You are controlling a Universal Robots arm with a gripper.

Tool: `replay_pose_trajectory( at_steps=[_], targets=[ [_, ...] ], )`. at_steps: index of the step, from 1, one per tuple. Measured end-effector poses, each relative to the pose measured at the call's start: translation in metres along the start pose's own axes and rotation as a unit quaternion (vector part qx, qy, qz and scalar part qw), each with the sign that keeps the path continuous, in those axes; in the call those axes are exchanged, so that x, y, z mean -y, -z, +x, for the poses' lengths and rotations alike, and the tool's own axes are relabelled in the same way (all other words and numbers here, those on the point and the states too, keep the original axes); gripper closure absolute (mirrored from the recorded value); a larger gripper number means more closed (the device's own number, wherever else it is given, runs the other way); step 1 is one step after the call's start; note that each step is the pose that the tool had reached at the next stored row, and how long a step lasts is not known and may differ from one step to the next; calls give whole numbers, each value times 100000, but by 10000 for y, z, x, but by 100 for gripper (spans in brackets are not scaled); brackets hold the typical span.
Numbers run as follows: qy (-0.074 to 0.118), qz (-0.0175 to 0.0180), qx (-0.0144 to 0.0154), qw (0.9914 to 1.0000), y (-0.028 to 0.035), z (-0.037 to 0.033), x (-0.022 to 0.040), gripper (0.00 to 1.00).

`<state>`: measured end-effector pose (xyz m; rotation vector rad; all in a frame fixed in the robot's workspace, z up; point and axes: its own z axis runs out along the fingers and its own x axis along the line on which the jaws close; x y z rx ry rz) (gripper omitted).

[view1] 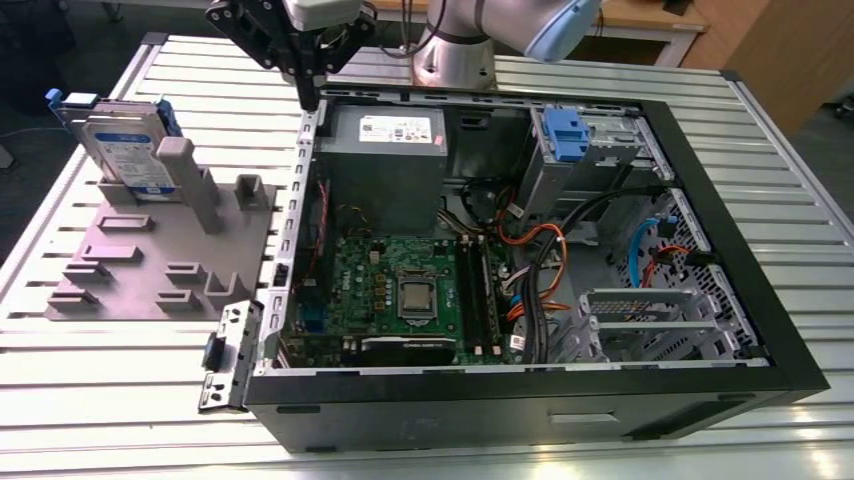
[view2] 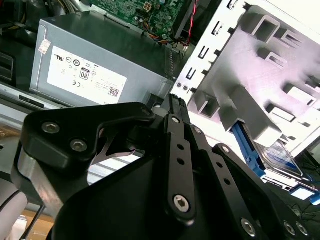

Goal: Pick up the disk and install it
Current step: 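Reach for the disk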

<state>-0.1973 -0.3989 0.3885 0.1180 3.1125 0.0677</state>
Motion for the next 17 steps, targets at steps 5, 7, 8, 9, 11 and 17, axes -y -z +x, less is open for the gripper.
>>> replay_pose_trajectory(
  at_steps=[5,7,8,9,11,17],
  targets=[
    [-1,-4,3,100000,-3,30,2,89],
    [-2,3,-1,100000,-3,41,3,89],
    [-2,1,-1,100000,-4,46,3,89],
    [-1,-1,1,100000,-4,51,4,89],
    [-3,0,0,100000,-5,61,5,89],
    [-2,3,-1,100000,-6,87,7,89]
  ],
)
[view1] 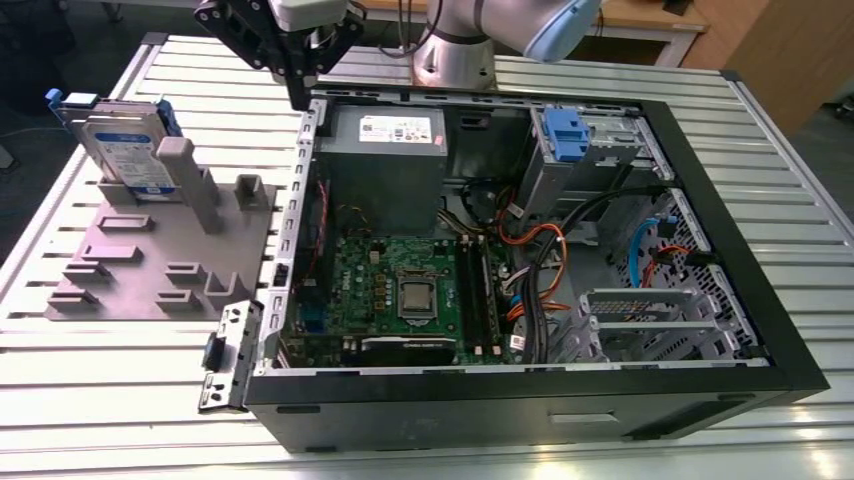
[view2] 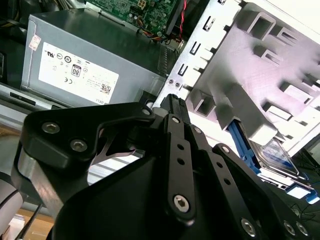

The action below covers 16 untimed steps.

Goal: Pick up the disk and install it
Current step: 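Reach for the disk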

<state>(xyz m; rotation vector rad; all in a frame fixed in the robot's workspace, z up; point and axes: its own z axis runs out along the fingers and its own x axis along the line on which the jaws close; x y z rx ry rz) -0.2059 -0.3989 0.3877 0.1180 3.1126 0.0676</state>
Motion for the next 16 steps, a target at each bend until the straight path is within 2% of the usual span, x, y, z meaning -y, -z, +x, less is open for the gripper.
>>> replay_pose_trajectory(
  at_steps=[16],
  targets=[
    [0,-1,1,100000,0,50,4,89]
  ],
)
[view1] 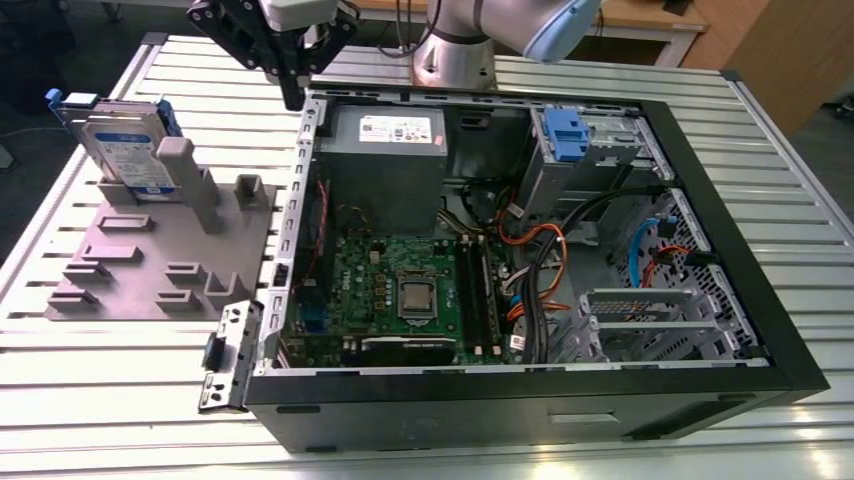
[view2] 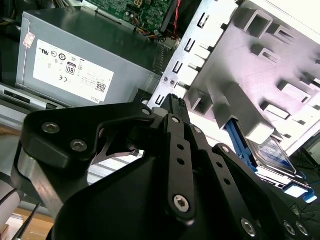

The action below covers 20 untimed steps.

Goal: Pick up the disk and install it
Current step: 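Reach for the disk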

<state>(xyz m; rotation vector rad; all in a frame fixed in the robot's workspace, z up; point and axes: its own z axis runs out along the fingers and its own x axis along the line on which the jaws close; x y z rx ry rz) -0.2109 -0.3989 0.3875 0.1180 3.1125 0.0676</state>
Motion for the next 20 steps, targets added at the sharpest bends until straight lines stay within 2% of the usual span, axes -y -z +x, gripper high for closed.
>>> replay_pose_trajectory(
  at_steps=[20],
  targets=[
    [-2,-3,2,100000,-2,93,7,89]
  ],
)
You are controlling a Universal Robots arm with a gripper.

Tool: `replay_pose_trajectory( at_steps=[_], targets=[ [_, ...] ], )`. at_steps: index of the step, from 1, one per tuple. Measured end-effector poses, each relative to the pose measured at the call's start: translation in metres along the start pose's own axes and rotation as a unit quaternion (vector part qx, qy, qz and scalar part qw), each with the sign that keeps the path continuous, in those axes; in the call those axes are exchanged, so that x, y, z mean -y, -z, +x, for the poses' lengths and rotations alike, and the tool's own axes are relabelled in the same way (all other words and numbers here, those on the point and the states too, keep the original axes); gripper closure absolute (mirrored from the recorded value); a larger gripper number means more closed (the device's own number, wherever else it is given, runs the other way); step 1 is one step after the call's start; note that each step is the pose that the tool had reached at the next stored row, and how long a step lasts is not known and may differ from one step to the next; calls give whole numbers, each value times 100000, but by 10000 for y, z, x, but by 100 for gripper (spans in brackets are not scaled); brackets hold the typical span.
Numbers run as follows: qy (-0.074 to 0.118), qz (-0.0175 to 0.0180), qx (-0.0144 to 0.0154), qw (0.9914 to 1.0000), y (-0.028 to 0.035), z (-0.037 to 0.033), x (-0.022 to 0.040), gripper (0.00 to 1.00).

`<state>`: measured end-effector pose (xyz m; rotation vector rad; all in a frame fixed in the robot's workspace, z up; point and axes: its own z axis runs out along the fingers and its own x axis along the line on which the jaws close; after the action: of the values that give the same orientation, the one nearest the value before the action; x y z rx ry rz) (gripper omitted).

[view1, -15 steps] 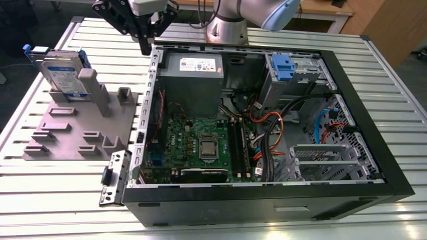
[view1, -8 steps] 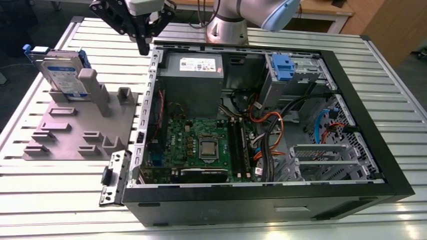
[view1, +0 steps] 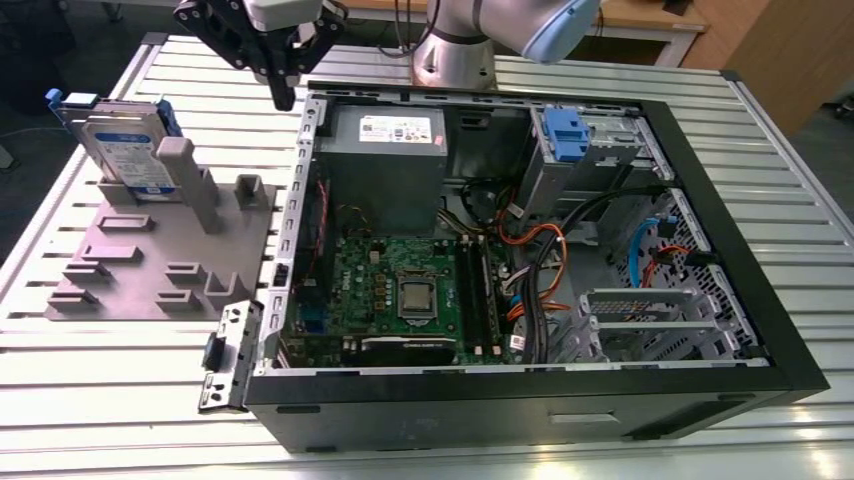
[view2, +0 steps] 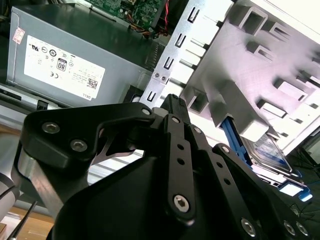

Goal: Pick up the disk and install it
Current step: 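Reach for the disk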

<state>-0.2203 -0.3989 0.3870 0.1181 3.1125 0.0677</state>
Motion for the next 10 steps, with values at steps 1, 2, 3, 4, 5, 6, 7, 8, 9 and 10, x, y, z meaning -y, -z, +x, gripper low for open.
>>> replay_pose_trajectory(
  at_steps=[1,2,3,4,5,6,7,8,9,10],
  targets=[
    [2,2,-3,100000,0,5,0,89],
    [3,1,-2,100000,0,9,1,89],
    [3,2,-3,100000,0,14,1,89],
    [3,2,-1,100000,0,19,2,89],
    [1,2,-3,100000,0,24,2,89],
    [4,0,-1,100000,-1,28,2,89],
    [5,0,-1,100000,-1,33,3,89],
    [1,4,-4,100000,0,38,3,89],
    [4,1,-1,100000,-1,50,4,89],
    [1,3,-5,100000,-1,55,4,89]
  ],
)
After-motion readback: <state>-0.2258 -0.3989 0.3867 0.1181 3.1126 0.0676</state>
